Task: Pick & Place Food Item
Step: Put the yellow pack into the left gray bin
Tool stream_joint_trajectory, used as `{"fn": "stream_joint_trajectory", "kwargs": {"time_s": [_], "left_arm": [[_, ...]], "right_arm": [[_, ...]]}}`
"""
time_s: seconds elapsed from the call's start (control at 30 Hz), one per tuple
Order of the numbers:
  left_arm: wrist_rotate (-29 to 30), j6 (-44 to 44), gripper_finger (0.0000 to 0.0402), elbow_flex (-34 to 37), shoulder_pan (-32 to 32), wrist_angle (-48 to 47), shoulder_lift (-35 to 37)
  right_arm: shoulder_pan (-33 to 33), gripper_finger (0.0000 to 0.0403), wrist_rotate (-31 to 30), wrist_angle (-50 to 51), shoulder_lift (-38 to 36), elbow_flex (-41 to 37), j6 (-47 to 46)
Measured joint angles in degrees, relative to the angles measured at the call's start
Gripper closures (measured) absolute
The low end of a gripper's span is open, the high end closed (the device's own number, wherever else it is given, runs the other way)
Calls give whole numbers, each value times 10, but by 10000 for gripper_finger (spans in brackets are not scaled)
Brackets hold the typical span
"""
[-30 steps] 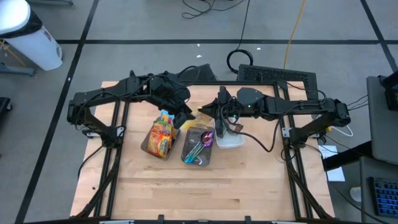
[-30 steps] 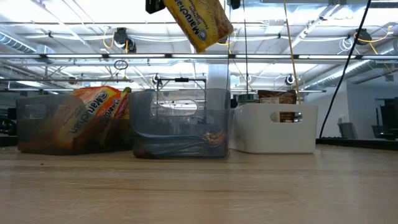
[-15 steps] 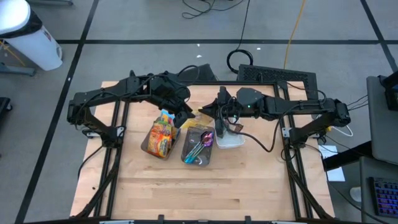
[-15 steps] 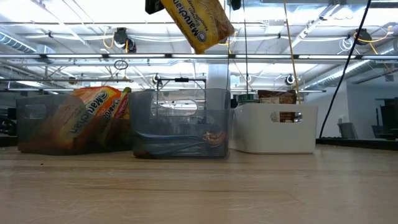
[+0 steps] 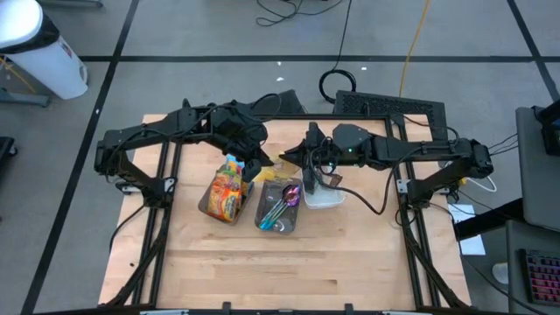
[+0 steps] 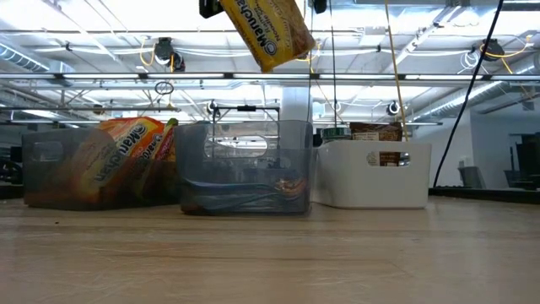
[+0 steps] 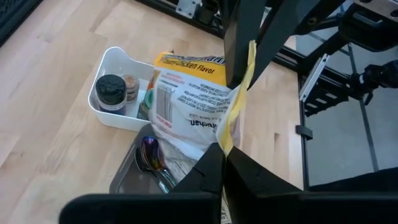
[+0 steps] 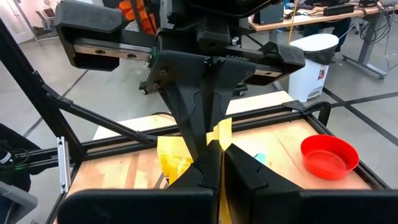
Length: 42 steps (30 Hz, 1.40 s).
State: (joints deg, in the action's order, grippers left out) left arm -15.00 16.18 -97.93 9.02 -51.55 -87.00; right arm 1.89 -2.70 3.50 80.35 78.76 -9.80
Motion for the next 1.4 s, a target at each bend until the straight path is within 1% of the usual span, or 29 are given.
{"fn": "stream_joint_trajectory", "kwargs": {"time_s": [0.2, 0.3, 0.43, 0.6, 0.7, 0.8, 0.87, 0.97, 1.1, 1.17, 1.4], "left_arm": [[0, -10, 398, 0, 0, 0, 0], [-14, -18, 398, 0, 1, -2, 0], [-45, -24, 399, 1, 8, -18, 9], [-45, -43, 400, 1, 15, -73, 39], [-45, -66, 400, 1, 15, -122, 61], [-45, -77, 400, 1, 15, -187, 80], [-36, -83, 400, 1, 14, -235, 90], [-4, -98, 400, 1, 8, -309, 99], [23, -136, 401, 1, -3, -380, 97], [26, -158, 401, 1, -9, -384, 94], [-10, -242, 401, 0, -25, -384, 83]], "right_arm": [[0, 402, 0, 0, 0, 0, 0], [0, 389, 17, -3, 0, 0, 0], [0, 347, 43, -11, -8, 0, 0], [3, 277, 43, -12, -24, 1, 0], [6, 247, 43, -6, -35, 1, 0], [8, 227, 42, 10, -44, 1, 0], [8, 220, 43, 28, -46, 1, 0], [8, 216, 43, 36, -47, 1, 0], [8, 217, 43, 63, -46, 1, 0], [8, 221, 43, 75, -46, 0, 0], [8, 231, 42, 127, -46, 0, -1]]}}
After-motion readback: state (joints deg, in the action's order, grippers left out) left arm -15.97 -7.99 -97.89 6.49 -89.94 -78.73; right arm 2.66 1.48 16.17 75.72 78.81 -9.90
